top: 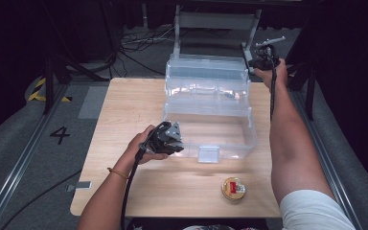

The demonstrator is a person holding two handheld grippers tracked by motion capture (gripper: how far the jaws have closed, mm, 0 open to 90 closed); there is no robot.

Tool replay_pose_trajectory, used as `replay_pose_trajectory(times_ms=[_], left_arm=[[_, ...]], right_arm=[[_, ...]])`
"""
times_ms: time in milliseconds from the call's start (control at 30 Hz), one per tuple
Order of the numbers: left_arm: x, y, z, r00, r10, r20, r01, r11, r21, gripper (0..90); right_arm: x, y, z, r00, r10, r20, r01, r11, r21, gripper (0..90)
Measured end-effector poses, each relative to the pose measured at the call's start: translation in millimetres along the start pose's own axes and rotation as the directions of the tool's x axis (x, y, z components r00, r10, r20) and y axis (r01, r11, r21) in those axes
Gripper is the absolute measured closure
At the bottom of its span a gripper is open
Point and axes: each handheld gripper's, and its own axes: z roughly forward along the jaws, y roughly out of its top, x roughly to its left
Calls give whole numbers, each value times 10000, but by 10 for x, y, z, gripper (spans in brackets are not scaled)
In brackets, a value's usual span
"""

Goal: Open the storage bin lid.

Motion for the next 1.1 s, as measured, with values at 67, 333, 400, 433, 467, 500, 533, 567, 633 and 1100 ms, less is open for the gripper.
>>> replay_pose_trajectory(times_ms=[67,333,400,433,467,500,533,567,633,1100], left_arm=[[2,-4,0,10000,-39,13,39,10000,-54,771],[4,-9,-1,10000,-30,17,30,9999,-123,771],[3,-10,-2,10000,-42,6,42,9999,-140,769],[3,-10,-3,10000,-34,-20,34,9999,-146,769],[3,-11,-2,10000,-48,-19,48,9999,-156,768],[4,-10,-4,10000,-22,-35,22,9999,-122,767],[4,-10,-4,10000,-22,-35,22,9999,-122,767],[2,-10,-3,10000,-40,-39,40,9999,-133,767],[1,-10,-2,10000,-48,-42,47,9999,-157,765],[-27,-7,2,9995,-179,-268,176,9998,-103,746]], right_arm=[[3,-25,-21,10000,-7,-40,7,10000,5,847],[87,-92,-222,9994,-133,-322,121,9992,-388,830],[124,-115,-297,9988,-318,-363,303,9987,-404,835],[155,-147,-379,9985,-402,-368,385,9982,-463,837],[168,-166,-424,9983,-426,-395,405,9978,-530,836],[180,-186,-470,9981,-437,-427,411,9974,-594,836],[180,-186,-470,9981,-437,-427,411,9974,-594,836],[192,-207,-515,9978,-493,-445,465,9970,-622,836],[221,-278,-650,9971,-601,-467,566,9958,-718,836],[393,-682,-1255,9925,-1146,-420,1093,9877,-1116,832]])
